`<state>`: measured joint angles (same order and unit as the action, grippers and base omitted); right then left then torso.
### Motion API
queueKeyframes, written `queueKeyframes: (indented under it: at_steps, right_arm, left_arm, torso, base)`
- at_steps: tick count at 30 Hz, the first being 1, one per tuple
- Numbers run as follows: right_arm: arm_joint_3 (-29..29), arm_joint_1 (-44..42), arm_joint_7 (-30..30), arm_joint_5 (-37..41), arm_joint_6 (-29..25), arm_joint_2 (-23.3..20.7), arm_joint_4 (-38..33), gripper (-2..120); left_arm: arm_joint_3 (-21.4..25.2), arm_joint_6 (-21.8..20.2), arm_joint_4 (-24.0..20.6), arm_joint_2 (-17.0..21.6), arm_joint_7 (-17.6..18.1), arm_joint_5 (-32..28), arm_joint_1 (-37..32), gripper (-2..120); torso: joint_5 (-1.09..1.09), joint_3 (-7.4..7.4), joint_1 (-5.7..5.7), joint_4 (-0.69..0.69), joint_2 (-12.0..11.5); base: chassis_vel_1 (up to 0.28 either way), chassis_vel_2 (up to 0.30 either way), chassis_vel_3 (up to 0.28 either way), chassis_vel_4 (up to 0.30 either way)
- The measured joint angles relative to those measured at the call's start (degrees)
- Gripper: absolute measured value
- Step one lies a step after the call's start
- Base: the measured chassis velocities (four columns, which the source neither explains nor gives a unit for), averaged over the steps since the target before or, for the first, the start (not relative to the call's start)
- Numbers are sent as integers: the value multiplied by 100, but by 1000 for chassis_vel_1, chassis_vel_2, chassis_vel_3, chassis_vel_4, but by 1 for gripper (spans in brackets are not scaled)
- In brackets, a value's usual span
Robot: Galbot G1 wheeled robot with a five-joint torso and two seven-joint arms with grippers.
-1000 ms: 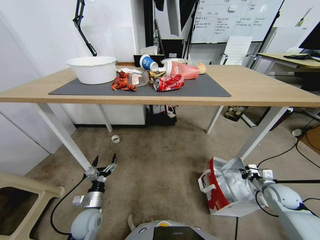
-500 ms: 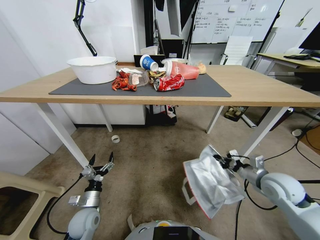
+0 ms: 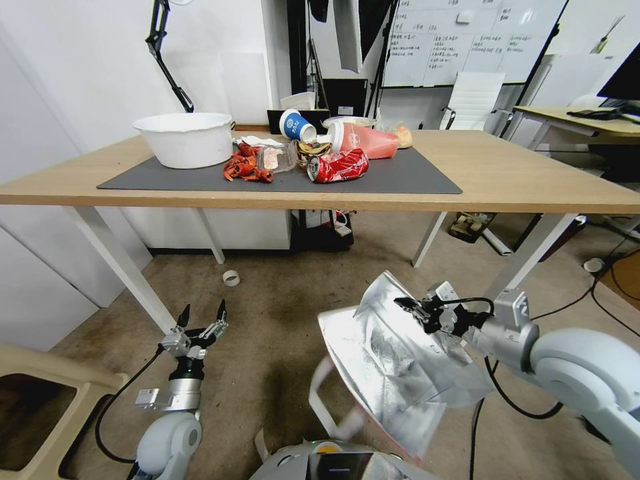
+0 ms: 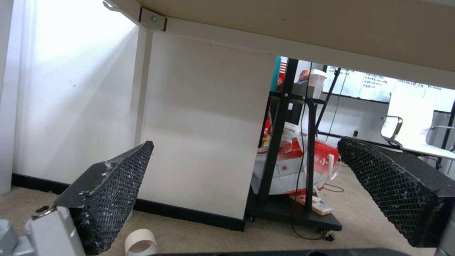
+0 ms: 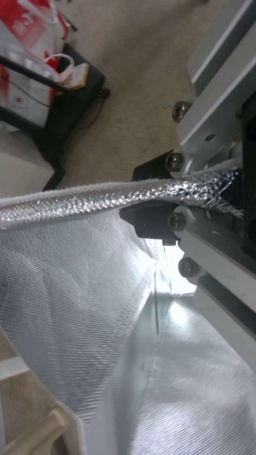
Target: Pick up the food delivery bag from the floor and place it on the table.
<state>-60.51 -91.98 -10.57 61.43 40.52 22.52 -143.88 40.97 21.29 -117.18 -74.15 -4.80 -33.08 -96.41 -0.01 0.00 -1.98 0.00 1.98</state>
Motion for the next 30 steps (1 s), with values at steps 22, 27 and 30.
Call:
queueKeyframes:
  at_steps: [22,27,30]
  right_arm:
    - [293,-27,-915,550,-924,-275,53,0]
    - [304,-18,-1066,725,-1128,-331,56,0]
    - [309,-21,-1097,728,-1197,-322,57,0]
  left_arm:
    - [82,-115,-221,1,27,-24,-33,100]
    - [86,-126,-222,3,22,-24,-20,100]
    - [101,-129,-216,7,-59,-102,-21,100]
  torso:
    - [1,0,0,0,0]
    - [1,0,0,-1,0]
    - [1,0,0,-1,0]
  base:
    - [0,0,0,0]
    - [0,0,0,0]
    - [0,0,0,0]
